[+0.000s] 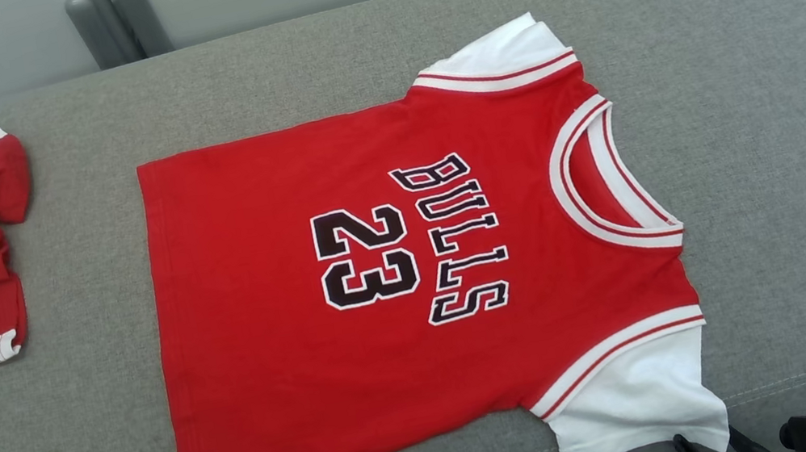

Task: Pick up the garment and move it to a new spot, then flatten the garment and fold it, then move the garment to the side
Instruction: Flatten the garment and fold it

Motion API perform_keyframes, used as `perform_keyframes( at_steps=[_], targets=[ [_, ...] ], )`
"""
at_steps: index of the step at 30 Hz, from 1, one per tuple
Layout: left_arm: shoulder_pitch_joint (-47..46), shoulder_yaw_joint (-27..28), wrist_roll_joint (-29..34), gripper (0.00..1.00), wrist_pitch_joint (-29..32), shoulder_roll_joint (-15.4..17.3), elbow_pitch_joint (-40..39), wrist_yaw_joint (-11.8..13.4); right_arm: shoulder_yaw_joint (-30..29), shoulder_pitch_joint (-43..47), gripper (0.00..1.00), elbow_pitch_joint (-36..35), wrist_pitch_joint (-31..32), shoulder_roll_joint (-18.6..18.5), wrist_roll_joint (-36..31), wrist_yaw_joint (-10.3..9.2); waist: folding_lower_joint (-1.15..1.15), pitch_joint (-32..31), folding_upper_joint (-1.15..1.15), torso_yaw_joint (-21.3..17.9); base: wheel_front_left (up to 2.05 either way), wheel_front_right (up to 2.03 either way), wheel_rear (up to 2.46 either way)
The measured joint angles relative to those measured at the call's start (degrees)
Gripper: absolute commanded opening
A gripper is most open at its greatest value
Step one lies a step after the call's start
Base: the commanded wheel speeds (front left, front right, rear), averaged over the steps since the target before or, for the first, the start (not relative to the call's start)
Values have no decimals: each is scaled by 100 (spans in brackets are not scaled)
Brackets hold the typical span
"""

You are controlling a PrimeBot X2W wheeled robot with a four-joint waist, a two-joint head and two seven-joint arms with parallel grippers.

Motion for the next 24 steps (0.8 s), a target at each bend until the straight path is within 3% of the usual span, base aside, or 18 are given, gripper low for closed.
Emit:
perform_keyframes(
  at_steps=[2,3,4,5,10,11,24],
  targets=[
    [-6,0,-58,100,0,0,20,-1,1,-62,96,67,-2,10,8,15,0,10,0,3,0,0,0],
    [-9,0,-111,100,0,1,37,-1,-2,-92,88,94,-2,11,8,41,0,12,0,4,0,0,0],
    [-13,0,-144,100,0,2,54,-1,-5,-119,66,119,-3,13,11,47,0,14,0,4,0,0,0],
    [-20,0,-145,100,0,2,70,-1,-5,-148,52,148,-3,19,16,48,0,16,0,4,0,0,0],
    [-90,-5,-145,100,0,7,122,-2,-10,-211,15,257,-18,42,60,103,0,25,0,1,0,0,0],
    [-116,-8,-145,100,0,7,132,-3,-9,-216,2,283,-18,45,65,116,0,26,0,1,0,0,0],
    [-142,-37,-403,100,10,-45,392,-51,0,-225,0,522,-27,52,169,250,0,-4,0,-39,0,0,0]
  ],
)
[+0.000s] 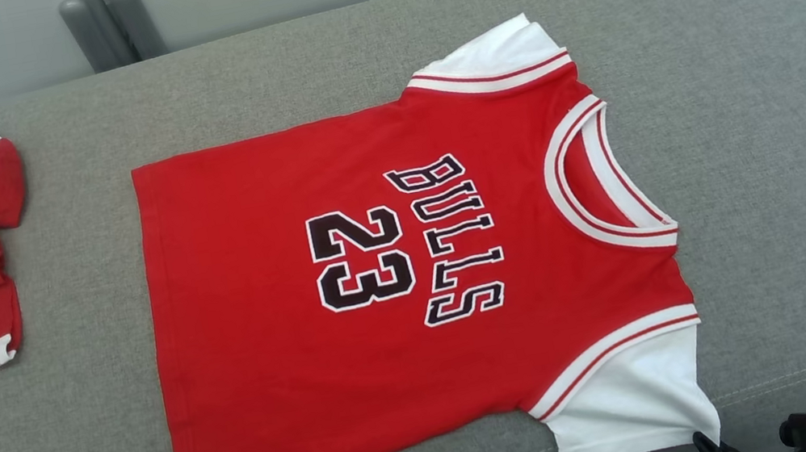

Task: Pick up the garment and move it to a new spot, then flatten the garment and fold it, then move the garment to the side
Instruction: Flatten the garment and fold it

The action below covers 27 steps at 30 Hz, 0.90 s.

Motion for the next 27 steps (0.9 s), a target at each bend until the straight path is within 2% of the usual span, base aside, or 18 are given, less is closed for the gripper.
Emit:
perform_keyframes(
  at_steps=[12,15,18,23,25,27],
  targets=[
    [-3,63,-570,100,213,-114,382,-1,-4,-91,0,84,-44,-3,35,83,0,-3,0,-44,0,0,0],
    [-5,63,-721,95,311,-145,457,-1,0,-96,0,113,-45,-7,35,93,0,-8,0,-42,0,0,0],
    [-10,67,-1010,96,400,-242,501,-1,3,-112,0,145,-51,-13,34,97,0,-19,0,-40,0,0,0],
    [-125,41,-1224,76,436,-274,486,-2,10,-146,0,179,-52,-20,35,100,0,-22,0,-36,0,0,0],
    [-181,20,-1256,62,457,-274,476,-2,10,-174,0,191,-53,-23,35,100,0,-22,0,-36,0,0,0],
    [-218,1,-1257,36,459,-267,467,-2,10,-179,0,201,-94,-29,35,104,0,-24,0,-37,0,0,0]
  ],
)
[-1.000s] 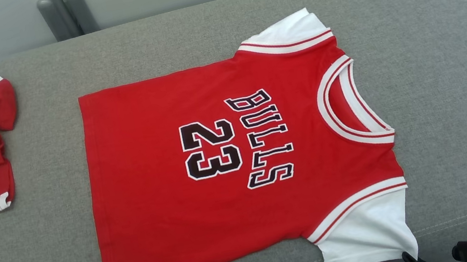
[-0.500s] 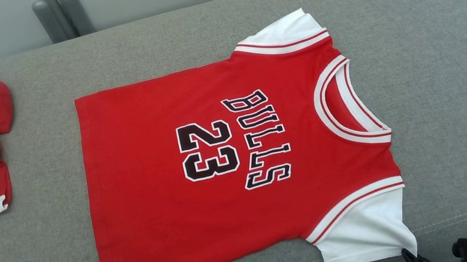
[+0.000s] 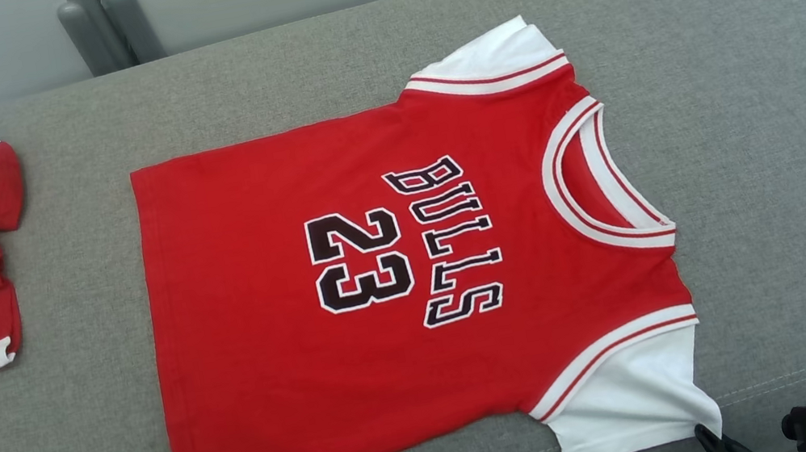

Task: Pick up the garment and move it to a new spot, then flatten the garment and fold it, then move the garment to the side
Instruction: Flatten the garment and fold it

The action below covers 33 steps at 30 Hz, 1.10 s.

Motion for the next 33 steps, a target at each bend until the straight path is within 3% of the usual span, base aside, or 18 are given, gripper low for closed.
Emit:
perform_keyframes(
  at_steps=[1,2,3,18,33],
  targets=[
    [-8,-18,-2,28,1,5,-5,0,1,0,0,10,0,-3,0,13,0,-2,0,-1,0,0,0],
    [-11,-40,-29,10,26,14,-10,0,1,0,0,18,0,-4,1,24,0,-4,0,-3,0,0,0],
    [-13,-62,-66,0,51,22,-10,0,3,0,0,24,0,-8,5,43,0,-6,0,-5,0,0,0],
    [-10,-115,-514,0,248,165,-272,0,-32,24,0,-101,11,25,656,97,0,-25,0,-5,0,0,0],
    [274,46,-769,0,472,398,-538,0,75,483,0,-834,424,-419,1234,103,0,-85,0,-55,0,0,0]
  ],
)
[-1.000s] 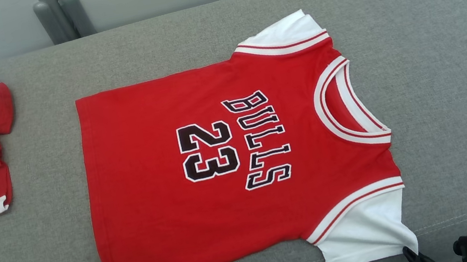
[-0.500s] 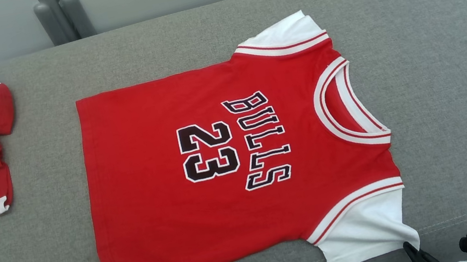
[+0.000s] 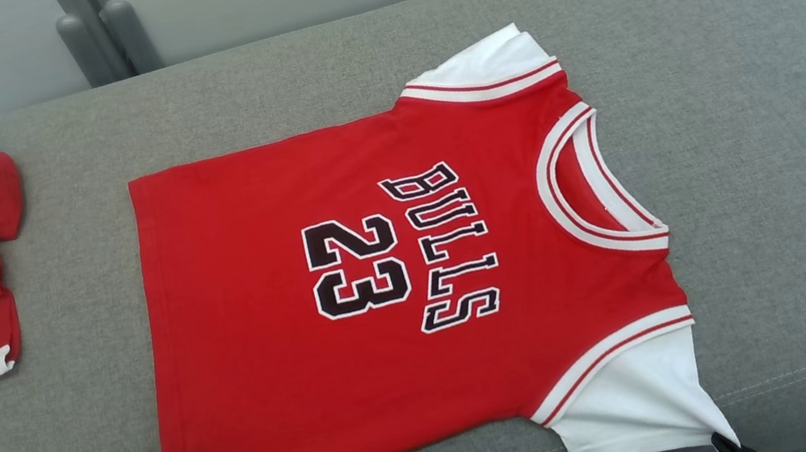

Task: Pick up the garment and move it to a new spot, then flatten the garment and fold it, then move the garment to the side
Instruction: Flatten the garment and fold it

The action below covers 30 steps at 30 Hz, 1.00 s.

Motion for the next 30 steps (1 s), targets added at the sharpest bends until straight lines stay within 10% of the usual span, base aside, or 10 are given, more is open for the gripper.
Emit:
perform_keyframes(
  at_steps=[30],
  targets=[
    [811,49,-234,0,343,183,-790,235,-82,926,0,-1213,542,-620,936,1,0,-127,0,22,0,0,0]
  ],
)
